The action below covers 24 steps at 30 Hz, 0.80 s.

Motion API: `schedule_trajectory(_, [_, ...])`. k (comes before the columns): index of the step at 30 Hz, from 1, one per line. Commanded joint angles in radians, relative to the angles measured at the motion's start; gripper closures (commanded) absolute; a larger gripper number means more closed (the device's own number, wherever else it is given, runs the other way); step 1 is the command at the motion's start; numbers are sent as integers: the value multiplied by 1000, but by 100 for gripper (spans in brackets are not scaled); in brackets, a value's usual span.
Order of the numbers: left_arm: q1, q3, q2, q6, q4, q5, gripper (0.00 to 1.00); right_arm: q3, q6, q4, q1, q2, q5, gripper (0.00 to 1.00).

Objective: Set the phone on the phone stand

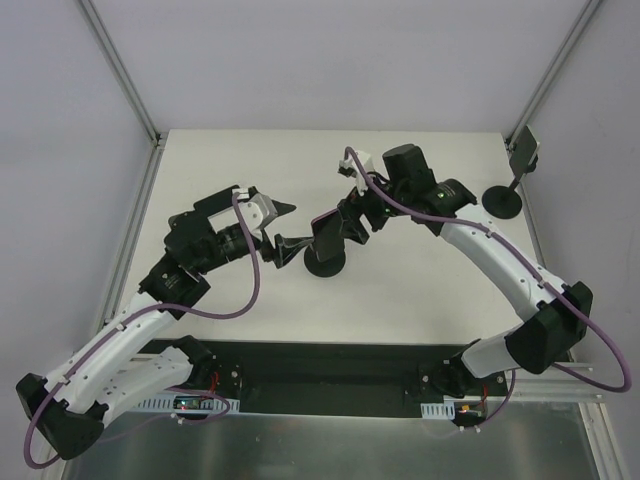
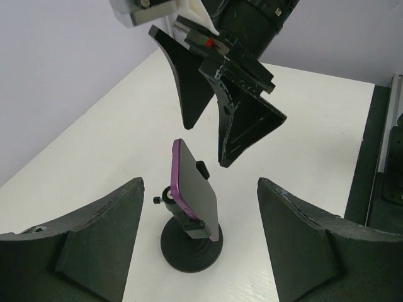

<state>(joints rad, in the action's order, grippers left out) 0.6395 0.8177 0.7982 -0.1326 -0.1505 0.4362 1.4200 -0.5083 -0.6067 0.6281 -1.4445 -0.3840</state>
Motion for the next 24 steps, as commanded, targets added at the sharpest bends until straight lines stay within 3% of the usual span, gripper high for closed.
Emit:
schedule_trajectory(1, [-6, 14, 22, 22, -32, 6, 28, 83, -81, -25, -4, -27, -119, 17])
schedule_trajectory(5, [-6, 12, 29, 24, -32, 9, 28, 143, -127, -51, -4, -92, -288, 18])
schedule_trajectory(10, [-12, 12, 35, 22, -32, 12, 29, 238, -168, -103, -5, -203, -329, 25])
schedule_trajectory(17, [-43, 24, 71, 30, -32, 61, 31, 261, -131, -102, -2, -225, -406, 57])
schedule_trajectory(24, [-75, 24, 75, 50, -41, 70, 33, 132, -12, 57, 13, -146, -316, 73])
